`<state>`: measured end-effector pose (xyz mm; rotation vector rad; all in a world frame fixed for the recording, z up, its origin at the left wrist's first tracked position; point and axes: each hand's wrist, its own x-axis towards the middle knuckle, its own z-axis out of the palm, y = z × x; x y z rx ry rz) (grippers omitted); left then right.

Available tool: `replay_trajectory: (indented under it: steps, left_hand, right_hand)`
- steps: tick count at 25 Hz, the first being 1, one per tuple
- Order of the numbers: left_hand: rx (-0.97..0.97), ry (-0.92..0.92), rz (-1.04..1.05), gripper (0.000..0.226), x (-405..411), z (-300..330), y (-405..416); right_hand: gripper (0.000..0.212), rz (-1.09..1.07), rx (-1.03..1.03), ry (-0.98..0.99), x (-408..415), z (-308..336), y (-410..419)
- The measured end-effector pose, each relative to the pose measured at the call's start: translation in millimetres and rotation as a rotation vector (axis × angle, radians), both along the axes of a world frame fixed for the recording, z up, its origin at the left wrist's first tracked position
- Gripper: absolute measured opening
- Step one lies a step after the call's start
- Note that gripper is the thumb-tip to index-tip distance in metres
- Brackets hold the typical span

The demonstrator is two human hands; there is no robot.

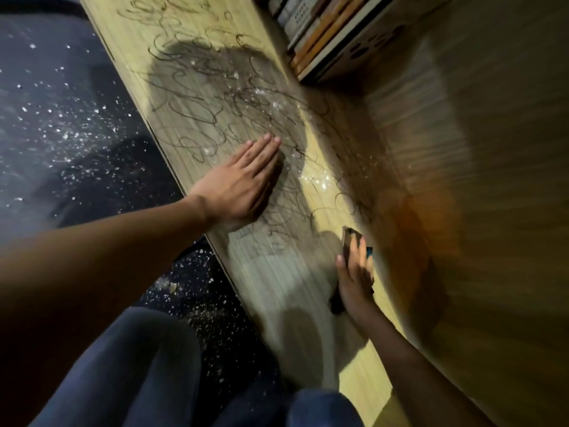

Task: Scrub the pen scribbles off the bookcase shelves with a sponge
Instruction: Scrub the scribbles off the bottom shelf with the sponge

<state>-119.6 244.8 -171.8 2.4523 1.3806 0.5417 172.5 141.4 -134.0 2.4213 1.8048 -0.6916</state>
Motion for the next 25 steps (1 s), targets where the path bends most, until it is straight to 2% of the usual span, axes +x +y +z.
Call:
replay_trajectory:
  steps: [4, 7, 9, 12, 14, 16, 18, 19, 20, 21, 23, 25]
  left_hand:
    - [-0.013, 0.067, 0.050, 0.069, 2.3, -3.4, -2.1]
    - [-0.017, 0.067, 0.027, 0.067, 3.7, 0.7, -0.5]
    - [-0.033, 0.063, 0.024, 0.067, 1.2, 1.8, 0.4]
    - [-0.047, 0.031, 0.007, 0.069, 3.1, 4.3, 1.6]
    - [-0.043, 0.020, 0.008, 0.069, 2.9, 3.3, 1.5]
    - [-0.053, 0.040, 0.021, 0.069, 1.8, 1.3, 0.4]
    - [-0.057, 0.058, 0.015, 0.069, 2.6, -0.2, -0.3]
    - [-0.045, 0.061, 0.023, 0.068, 2.8, -1.1, -0.8]
    - [-0.041, 0.054, 0.032, 0.068, 2.1, -1.0, -0.9]
    - [-0.046, 0.041, 0.022, 0.067, 2.5, 0.6, -0.3]
    - [-0.039, 0.057, 0.020, 0.067, 2.8, 1.8, -1.0]
    - [-0.028, 0.056, 0.022, 0.068, 0.6, 2.3, -0.8]
  right_hand:
    - [0.069, 0.003, 0.041, 0.036, 12.2, -3.3, 18.1]
    - [0.076, -0.074, 0.030, -0.012, -6.4, -2.4, 18.3]
    - [0.077, 0.062, 0.040, -0.060, -43.6, -6.8, 6.8]
    - [0.066, 0.425, -0.039, 0.052, -78.8, -1.0, -18.7]
    - [0.060, 0.468, -0.079, 0.096, -56.6, 6.4, -11.8]
    - [0.061, 0.282, -0.045, 0.055, -27.1, 7.7, 15.0]
    - [0.068, -0.098, 0.004, -0.004, -21.2, 3.8, 45.0]
    - [0.069, -0.203, 0.019, -0.015, -36.7, -0.7, 51.3]
    - [0.069, -0.191, 0.035, -0.035, -60.8, -4.5, 49.2]
    - [0.070, -0.073, 0.053, -0.045, -81.1, -6.0, 36.1]
    - [0.070, 0.293, 0.052, 0.021, -98.1, -6.3, -4.6]
    - [0.062, 0.406, -0.049, 0.036, -93.3, 2.6, -25.5]
